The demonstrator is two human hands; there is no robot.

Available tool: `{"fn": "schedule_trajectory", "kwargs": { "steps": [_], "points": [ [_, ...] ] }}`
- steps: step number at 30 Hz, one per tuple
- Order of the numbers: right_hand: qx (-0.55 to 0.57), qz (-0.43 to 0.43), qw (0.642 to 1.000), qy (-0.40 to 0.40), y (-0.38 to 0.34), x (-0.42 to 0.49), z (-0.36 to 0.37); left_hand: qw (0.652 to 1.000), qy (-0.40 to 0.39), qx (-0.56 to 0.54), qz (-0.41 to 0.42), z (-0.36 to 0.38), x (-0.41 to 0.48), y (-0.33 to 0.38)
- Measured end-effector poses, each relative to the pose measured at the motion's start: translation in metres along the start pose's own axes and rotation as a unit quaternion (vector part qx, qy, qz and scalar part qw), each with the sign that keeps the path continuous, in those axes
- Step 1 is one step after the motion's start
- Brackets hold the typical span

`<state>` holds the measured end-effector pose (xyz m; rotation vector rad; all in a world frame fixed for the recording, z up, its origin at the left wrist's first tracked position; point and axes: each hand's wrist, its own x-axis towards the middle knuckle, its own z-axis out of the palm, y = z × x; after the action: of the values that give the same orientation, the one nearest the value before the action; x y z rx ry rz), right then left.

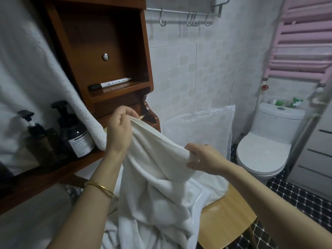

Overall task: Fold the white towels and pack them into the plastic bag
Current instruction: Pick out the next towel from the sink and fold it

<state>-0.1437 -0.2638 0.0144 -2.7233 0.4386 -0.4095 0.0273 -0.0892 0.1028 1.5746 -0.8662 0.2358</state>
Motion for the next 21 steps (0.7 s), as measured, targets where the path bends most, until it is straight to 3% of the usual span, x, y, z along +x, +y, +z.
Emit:
{"fn": "schedule_trajectory", "kwargs": {
  "steps": [3,8,11,18,21],
  "points": [
    [-0.071,0.023,0.997,0.025,0.012,-0.001,0.01,1.0,0.022,0.008,-0.007,-0.006,0.006,-0.003],
    [0.111,0.088,0.988,0.06,0.022,-0.004,0.026,1.0,0.008,0.015,-0.012,-0.009,0.004,-0.003],
    [0.166,0.135,0.973,0.085,0.021,-0.002,0.038,1.0,-0.015,0.018,0.0,-0.006,0.0,-0.001],
    [0.078,0.129,0.97,0.191,0.025,-0.001,0.047,1.0,-0.022,0.012,-0.009,-0.01,0.002,-0.003],
    [0.036,0.169,0.973,0.154,0.033,-0.003,0.05,1.0,-0.013,0.015,-0.011,-0.011,0.003,-0.005]
  ]
}}
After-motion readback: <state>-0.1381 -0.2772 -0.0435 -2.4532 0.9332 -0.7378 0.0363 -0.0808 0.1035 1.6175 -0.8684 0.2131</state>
